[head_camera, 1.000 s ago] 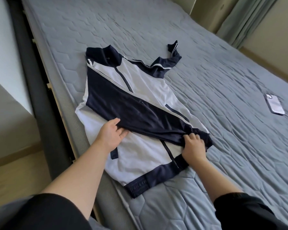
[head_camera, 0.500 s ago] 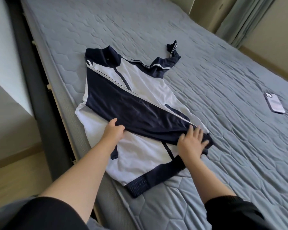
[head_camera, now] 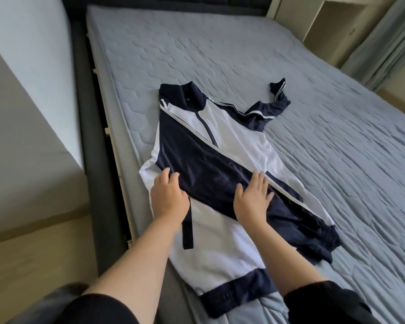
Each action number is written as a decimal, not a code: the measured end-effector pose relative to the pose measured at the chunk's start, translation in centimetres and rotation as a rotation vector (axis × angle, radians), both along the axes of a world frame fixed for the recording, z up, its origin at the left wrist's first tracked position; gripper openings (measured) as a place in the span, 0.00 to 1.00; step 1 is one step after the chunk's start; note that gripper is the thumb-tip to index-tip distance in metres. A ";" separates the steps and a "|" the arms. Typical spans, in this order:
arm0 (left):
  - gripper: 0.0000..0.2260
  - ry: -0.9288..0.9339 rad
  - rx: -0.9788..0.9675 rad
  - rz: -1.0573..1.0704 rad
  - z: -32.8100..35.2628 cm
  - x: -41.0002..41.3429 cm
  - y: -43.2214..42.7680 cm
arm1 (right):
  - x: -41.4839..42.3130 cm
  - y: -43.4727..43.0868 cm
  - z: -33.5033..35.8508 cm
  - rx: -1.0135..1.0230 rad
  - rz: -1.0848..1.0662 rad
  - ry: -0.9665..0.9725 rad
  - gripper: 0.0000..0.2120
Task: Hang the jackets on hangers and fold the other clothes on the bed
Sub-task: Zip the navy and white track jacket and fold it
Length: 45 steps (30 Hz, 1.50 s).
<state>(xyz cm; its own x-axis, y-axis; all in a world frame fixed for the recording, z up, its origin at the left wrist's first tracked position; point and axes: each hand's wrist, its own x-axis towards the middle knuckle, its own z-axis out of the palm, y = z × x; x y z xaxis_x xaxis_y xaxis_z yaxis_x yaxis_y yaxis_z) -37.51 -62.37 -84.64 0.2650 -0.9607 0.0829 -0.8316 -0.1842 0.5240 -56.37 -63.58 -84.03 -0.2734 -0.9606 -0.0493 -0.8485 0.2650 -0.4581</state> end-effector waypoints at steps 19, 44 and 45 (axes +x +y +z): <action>0.26 -0.164 0.469 0.072 -2.2 4.2 -5.1 | -0.4 -8.7 -5.4 0.135 0.066 0.275 0.28; 0.28 -0.323 0.296 -0.237 -4.8 -8.4 -14.5 | -8.8 -12.1 -5.9 -0.055 0.053 0.325 0.17; 0.29 -0.328 0.258 -0.224 -5.5 -8.3 -14.3 | -9.3 -13.6 -5.3 -0.020 0.019 0.246 0.15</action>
